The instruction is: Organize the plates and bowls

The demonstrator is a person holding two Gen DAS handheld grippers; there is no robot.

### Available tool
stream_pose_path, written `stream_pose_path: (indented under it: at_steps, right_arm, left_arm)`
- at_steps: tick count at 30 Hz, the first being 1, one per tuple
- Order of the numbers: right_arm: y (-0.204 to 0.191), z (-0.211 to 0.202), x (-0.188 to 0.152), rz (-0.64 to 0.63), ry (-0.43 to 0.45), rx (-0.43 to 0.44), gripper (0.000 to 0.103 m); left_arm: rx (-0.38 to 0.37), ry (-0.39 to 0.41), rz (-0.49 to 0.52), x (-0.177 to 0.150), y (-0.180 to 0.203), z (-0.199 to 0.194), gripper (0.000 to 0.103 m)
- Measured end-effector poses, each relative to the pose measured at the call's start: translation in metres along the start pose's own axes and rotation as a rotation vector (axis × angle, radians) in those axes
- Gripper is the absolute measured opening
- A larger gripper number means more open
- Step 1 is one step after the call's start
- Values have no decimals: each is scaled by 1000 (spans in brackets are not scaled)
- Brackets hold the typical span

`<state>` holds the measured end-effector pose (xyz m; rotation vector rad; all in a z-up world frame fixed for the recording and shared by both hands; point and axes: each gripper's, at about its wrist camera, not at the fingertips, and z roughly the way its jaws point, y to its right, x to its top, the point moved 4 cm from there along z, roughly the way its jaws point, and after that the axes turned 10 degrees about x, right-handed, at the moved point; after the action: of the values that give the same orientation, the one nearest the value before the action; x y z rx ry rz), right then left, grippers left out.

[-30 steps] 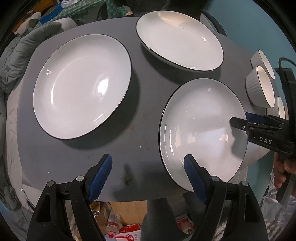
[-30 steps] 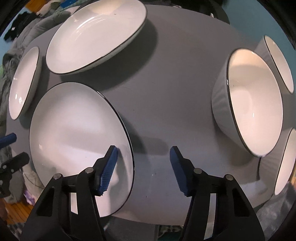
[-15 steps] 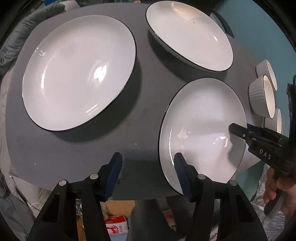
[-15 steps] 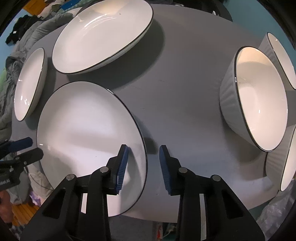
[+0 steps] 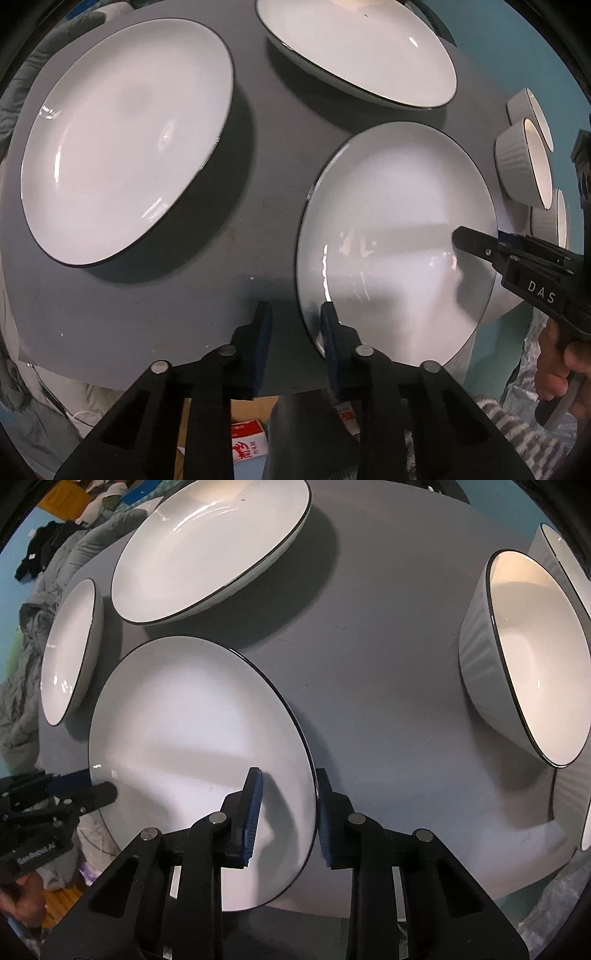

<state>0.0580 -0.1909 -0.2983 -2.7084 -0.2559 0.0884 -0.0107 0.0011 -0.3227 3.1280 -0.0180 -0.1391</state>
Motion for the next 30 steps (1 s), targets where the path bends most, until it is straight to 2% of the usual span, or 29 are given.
stream_pose_path:
  at_steps: [5,11,15,19,21,23,30]
  right_arm:
    - [8,0,2,-18,-18,7,26]
    - [7,4,14,1,-46,31,25]
    - [23,12,27,-10,-63,33,25]
    - [17,17,47,-10,-91,43,24]
    - [17,30,41,-4,-98,52,23]
    - [10,39,51,1,-104,62,22]
    - [16,34,71,-15,-124,75,20]
  left_arm:
    - [6,-6,-1,7,5,1,23]
    - [-61,-45,-24,20,7,0,15]
    - [-67,-47,-11,24,10,0,13]
    - [-77,-59,-35,18,3,0,13]
    - [-85,-65,-44,18,0,2,13]
    - [-83,-69,-40,18,0,3,12]
    - [-83,-74,-38,11,-2,4,12]
